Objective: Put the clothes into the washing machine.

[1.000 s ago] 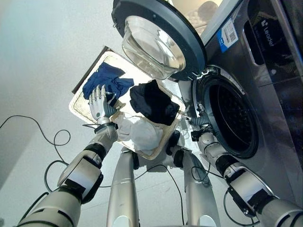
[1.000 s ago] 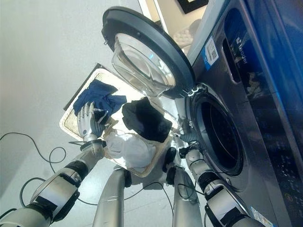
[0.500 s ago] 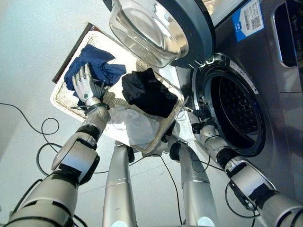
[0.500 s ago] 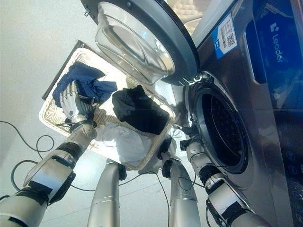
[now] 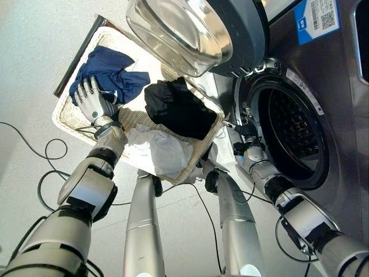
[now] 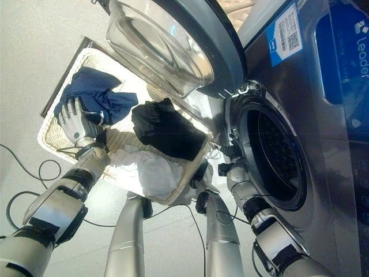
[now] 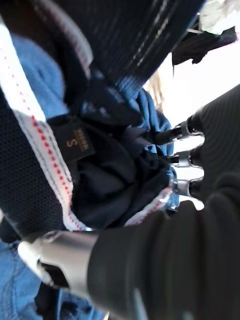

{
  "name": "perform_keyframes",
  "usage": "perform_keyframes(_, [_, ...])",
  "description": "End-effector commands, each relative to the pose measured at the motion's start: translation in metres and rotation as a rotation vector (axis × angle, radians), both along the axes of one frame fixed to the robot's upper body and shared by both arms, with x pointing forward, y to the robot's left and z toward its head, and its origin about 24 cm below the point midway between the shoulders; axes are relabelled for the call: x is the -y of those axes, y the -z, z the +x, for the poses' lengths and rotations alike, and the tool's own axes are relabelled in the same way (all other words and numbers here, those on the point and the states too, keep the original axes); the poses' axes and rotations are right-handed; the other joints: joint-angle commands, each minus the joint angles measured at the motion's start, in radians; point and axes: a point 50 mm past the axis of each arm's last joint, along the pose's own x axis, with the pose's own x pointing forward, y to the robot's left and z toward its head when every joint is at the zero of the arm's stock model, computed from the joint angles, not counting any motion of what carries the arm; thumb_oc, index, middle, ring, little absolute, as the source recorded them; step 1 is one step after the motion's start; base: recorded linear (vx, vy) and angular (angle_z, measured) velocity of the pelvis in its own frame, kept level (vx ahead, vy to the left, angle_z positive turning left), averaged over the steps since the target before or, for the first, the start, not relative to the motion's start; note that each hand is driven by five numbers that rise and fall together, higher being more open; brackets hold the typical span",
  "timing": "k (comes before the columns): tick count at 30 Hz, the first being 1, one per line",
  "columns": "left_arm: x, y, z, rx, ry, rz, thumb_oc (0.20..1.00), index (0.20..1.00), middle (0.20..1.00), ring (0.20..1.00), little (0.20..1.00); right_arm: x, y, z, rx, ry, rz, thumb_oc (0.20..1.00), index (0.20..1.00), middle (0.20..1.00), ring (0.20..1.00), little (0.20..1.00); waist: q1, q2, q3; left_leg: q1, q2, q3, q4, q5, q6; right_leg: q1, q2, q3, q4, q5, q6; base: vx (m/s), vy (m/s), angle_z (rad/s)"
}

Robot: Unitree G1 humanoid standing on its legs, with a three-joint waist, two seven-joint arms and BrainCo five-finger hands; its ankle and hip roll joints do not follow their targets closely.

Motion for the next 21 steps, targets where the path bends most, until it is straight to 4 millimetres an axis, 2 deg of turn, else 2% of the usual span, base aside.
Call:
perform_keyframes(1, [-0.014,-0.003,0.000,-0.085,-0.028,-0.058,1.000,1.000,1.000,1.000,1.000,0.017,-0.003,-0.003,0.018,0.056,0.063,1.000,1.000,1.000,1.000,1.000,0.015,0.018,-0.029,-0.031,-0.033,0.050,-0.076,0.063,-0.075,-0.033,0.009,0.027,0.006,0.029,0.140,0.00,0.000,0.00])
perform_keyframes(6, [-0.013,0.001,0.004,-0.199,0.003,-0.112,1.000,1.000,1.000,1.000,1.000,0.017,-0.007,0.000,0.028,0.055,0.079,1.000,1.000,1.000,1.000,1.000,0.011,0.014,-0.029,-0.039,-0.040,0.050,-0.093,0.067,-0.072,-0.043,0.015,0.028,-0.016,0.049,0.147,-0.01,0.005,0.03])
perform_keyframes(12, [-0.014,0.003,0.004,-0.215,0.005,-0.125,1.000,1.000,1.000,1.000,1.000,0.017,-0.007,-0.001,0.029,0.055,0.080,1.000,1.000,1.000,1.000,1.000,0.011,0.014,-0.029,-0.039,-0.040,0.050,-0.095,0.068,-0.072,-0.044,0.016,0.029,-0.018,0.051,0.148,0.00,0.000,0.00])
perform_keyframes(13, [-0.014,0.012,0.006,-0.361,0.059,-0.225,1.000,1.000,1.000,1.000,1.000,0.018,-0.007,0.000,0.024,0.052,0.113,1.000,1.000,1.000,1.000,1.000,0.001,0.012,-0.029,-0.037,-0.045,0.054,-0.107,0.068,-0.068,-0.047,0.029,0.040,-0.033,0.062,0.152,0.00,0.000,0.00])
perform_keyframes(14, [-0.014,0.011,0.006,-0.368,0.067,-0.224,0.567,0.567,0.567,0.567,0.567,0.018,-0.008,0.000,0.023,0.052,0.117,1.000,1.000,1.000,1.000,1.000,0.001,0.013,-0.029,-0.034,-0.045,0.055,-0.110,0.068,-0.068,-0.046,0.030,0.041,-0.037,0.063,0.152,0.00,0.000,0.00])
perform_keyframes(15, [-0.013,0.010,0.007,-0.366,0.078,-0.215,0.200,0.200,0.200,0.200,0.200,0.019,-0.008,0.000,0.024,0.053,0.119,1.000,1.000,1.000,1.000,1.000,0.000,0.014,-0.029,-0.031,-0.045,0.057,-0.113,0.069,-0.068,-0.044,0.032,0.042,-0.039,0.064,0.152,0.00,0.000,0.00])
perform_keyframes(21, [-0.013,0.001,0.008,-0.307,0.095,-0.198,0.200,0.200,0.200,0.200,0.200,0.022,-0.008,-0.001,0.028,0.059,0.138,1.000,1.000,1.000,1.000,1.000,0.000,0.019,-0.029,-0.007,-0.049,0.061,-0.124,0.068,-0.066,-0.028,0.036,0.039,-0.045,0.063,0.152,0.00,0.000,0.00])
